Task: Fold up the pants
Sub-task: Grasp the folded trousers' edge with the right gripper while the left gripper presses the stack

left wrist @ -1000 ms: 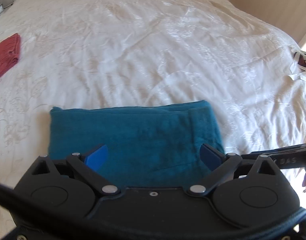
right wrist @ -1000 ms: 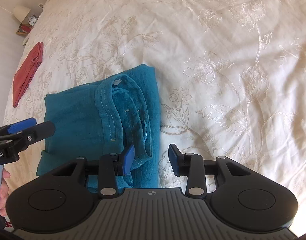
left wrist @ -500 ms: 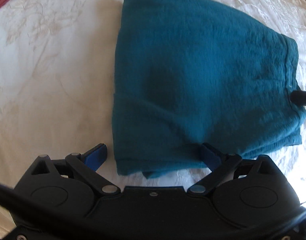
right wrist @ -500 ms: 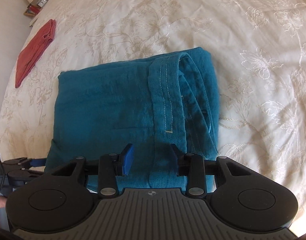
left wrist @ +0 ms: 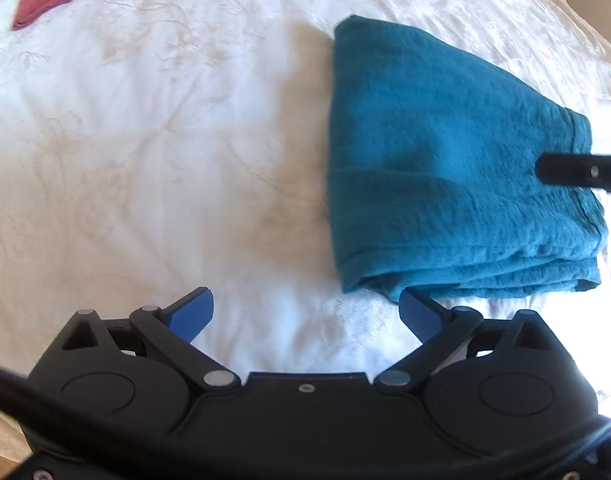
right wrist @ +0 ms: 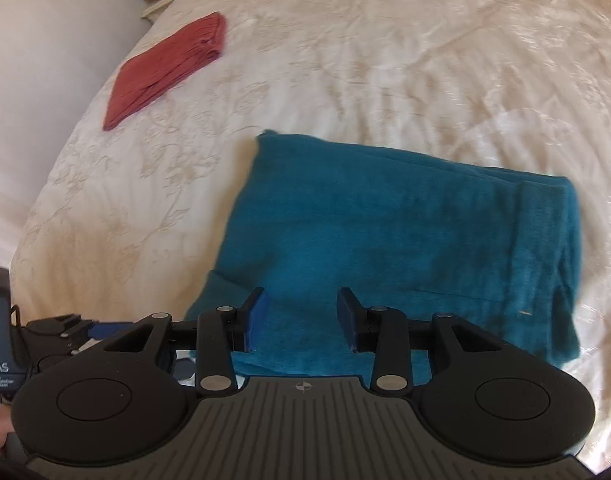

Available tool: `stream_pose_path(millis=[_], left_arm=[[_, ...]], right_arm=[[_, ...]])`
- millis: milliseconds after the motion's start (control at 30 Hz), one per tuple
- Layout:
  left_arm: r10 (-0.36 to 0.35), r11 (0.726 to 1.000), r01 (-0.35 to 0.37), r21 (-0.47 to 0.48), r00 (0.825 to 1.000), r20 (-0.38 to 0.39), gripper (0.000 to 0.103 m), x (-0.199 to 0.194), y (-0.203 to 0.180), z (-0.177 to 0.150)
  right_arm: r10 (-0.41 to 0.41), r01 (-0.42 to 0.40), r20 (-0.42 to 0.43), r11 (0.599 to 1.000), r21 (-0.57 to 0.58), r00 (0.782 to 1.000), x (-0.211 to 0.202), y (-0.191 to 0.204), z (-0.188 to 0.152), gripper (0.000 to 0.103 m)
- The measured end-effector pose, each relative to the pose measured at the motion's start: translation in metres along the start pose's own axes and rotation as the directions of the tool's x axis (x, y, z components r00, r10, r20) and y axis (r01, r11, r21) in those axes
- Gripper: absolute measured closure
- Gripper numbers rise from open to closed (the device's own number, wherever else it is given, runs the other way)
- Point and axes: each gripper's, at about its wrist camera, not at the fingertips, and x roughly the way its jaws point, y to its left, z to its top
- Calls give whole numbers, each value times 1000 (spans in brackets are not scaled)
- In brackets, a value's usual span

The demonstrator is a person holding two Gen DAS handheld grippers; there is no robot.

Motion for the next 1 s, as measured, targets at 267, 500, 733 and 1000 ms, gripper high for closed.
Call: stream_pose_path(millis=[267,500,733,1000], left_arm=[[103,994,-103,-30,994,20,4,-5,54,24],[90,996,-90,-5,996,13,4,-2,76,36],[36,999,-36,6,999,2,4,5,83,50],[-73,994,74,79,997,-15,4,20,62,90]], right_arm=[[48,-55,-43,982,-183,998,41,81,-9,66],[-35,15,-60,955,-297,998,71,115,-22,67],[-154,117,-66,915,-385,986,84,124,-31,83],[-174,123,-120,929,-349,977,91,121,-35,102]])
